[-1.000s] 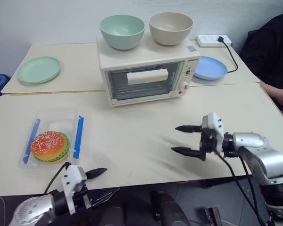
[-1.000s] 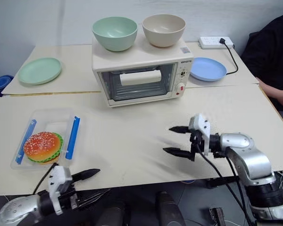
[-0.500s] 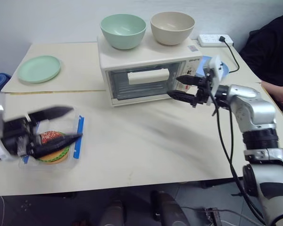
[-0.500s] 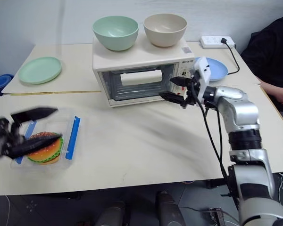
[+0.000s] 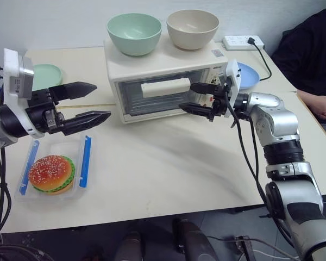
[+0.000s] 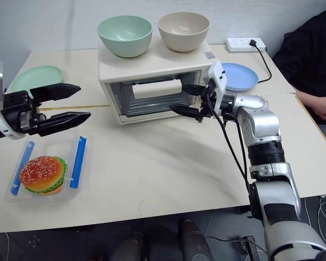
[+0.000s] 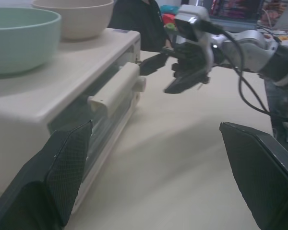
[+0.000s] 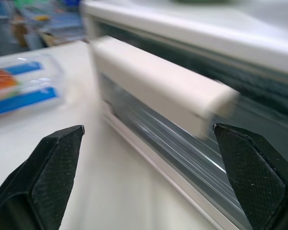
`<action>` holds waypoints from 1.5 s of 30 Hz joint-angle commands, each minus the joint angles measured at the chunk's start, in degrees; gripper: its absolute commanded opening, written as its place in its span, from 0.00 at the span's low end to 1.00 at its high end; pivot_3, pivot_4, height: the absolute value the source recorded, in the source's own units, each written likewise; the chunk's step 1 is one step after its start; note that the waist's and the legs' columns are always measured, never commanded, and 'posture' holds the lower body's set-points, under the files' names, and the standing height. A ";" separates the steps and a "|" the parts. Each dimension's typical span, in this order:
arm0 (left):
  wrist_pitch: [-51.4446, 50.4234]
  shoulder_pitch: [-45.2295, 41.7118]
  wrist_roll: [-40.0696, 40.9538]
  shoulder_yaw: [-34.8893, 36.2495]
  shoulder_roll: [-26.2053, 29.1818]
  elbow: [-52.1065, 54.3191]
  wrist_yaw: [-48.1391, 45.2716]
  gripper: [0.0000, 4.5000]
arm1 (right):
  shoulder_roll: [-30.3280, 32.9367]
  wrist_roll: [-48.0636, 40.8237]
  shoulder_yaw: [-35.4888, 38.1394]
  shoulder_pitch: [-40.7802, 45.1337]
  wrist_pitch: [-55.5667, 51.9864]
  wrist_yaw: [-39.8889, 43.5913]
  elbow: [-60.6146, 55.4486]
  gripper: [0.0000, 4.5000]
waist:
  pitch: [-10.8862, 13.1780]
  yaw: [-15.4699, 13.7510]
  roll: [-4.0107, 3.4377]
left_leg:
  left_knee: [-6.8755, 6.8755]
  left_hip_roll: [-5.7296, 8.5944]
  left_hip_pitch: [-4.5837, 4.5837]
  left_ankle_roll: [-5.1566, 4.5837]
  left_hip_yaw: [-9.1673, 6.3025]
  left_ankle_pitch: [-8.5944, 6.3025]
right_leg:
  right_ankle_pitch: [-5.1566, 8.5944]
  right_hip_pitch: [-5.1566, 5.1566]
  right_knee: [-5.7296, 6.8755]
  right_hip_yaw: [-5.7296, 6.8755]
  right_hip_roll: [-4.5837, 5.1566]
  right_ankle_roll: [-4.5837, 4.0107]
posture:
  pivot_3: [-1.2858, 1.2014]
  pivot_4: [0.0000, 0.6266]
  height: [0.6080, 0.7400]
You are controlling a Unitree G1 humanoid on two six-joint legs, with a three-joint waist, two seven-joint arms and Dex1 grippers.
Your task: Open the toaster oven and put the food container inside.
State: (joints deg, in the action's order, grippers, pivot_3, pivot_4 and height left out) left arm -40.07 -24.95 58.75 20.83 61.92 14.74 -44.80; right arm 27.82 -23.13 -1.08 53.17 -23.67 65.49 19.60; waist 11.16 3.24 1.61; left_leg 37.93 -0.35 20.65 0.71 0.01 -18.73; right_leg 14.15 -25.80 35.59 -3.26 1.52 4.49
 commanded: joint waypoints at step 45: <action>17.40 -14.47 -44.25 -31.66 -16.77 -16.92 -19.99 0.01 | 17.47 -15.36 15.47 -39.54 -14.50 -4.28 -42.25 1.00 | 0.00 -1.52 0.01 | 0.38 0.27 0.16 -0.08 0.03 0.06 | -0.07 -0.06 0.05 -0.13 0.00 0.13 | 0.52 0.24 1.00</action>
State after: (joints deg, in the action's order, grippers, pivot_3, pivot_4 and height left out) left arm -23.07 -39.50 15.51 -10.45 44.03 -4.20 -63.92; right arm 44.26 -35.59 11.78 13.34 -37.39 60.69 -19.35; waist 11.17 1.72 1.62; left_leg 38.30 -0.08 20.70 0.61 0.07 -18.66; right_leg 14.07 -25.76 35.63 -3.41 1.49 4.64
